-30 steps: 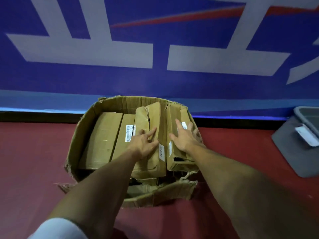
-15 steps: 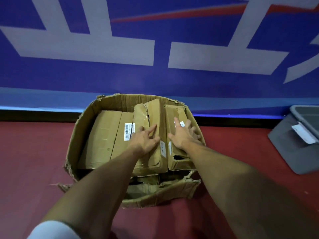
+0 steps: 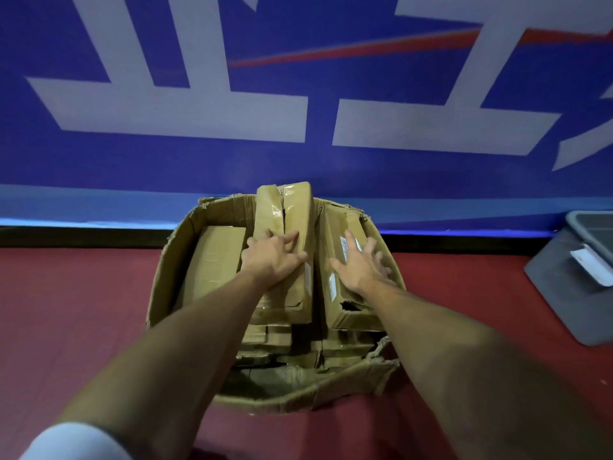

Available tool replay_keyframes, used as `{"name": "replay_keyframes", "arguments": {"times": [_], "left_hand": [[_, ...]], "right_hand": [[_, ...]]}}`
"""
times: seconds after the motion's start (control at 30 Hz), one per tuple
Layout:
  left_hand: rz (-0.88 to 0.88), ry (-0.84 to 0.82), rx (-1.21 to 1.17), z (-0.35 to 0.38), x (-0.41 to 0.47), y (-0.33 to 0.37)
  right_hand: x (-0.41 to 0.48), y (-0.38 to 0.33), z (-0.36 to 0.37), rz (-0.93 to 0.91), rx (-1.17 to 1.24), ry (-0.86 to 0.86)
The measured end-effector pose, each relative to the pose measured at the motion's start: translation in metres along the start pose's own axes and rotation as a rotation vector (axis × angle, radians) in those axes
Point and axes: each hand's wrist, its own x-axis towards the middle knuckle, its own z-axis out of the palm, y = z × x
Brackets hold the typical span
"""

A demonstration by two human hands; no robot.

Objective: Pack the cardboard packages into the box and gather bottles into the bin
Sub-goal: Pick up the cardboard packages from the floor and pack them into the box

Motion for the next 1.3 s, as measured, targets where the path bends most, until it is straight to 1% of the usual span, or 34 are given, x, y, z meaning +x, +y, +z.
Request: {"name": "replay_keyframes", "arguments": {"times": [0.1,0.2,0.33,0.47,0.63,0.87,0.93,1.0,1.1,1.2,1.3], "left_hand": [[-0.027,0.002,0.19,-0.004,-0.007,-0.015],[-0.082,-0.043,0.284,0.001,-0.012,-0.037],[-0.163,-0.192,0.287,0.026,-0.018,-0.066],[-0.133,-0.203,0.313,0.028,-0.015,-0.072],[-0.125,-0.234,0.313,0.026,-0.014,-0.071],[-0.104,-0.233,0.334,0.028,-0.016,-0.074],[-0.106,-0.227,0.359,0.03,-0.017,-0.072],[-0.118,-0.216,0.374,0.032,-0.018,-0.07],[-0.127,-0.203,0.395,0.035,-0.019,-0.07],[-0.119,-0.179,0.401,0.038,-0.02,-0.073],[-0.119,-0.113,0.382,0.043,-0.026,-0.071]], "right_hand": [[0.0,-0.013,0.013,-0.032,0.014,0.011],[-0.001,-0.026,0.034,-0.054,0.025,-0.01],[-0.005,-0.027,0.07,-0.037,-0.003,-0.067],[-0.003,-0.017,0.089,0.054,-0.03,-0.084],[0.003,-0.012,0.088,0.074,-0.008,-0.07],[0.005,0.001,0.092,0.156,-0.014,-0.088],[0.003,-0.003,0.098,0.144,0.047,-0.134],[0.001,-0.008,0.104,0.131,0.102,-0.22],[-0.002,-0.009,0.115,0.124,0.091,-0.33],[-0.005,-0.004,0.12,0.104,0.084,-0.341],[-0.005,-0.002,0.118,0.098,0.13,-0.348]]}}
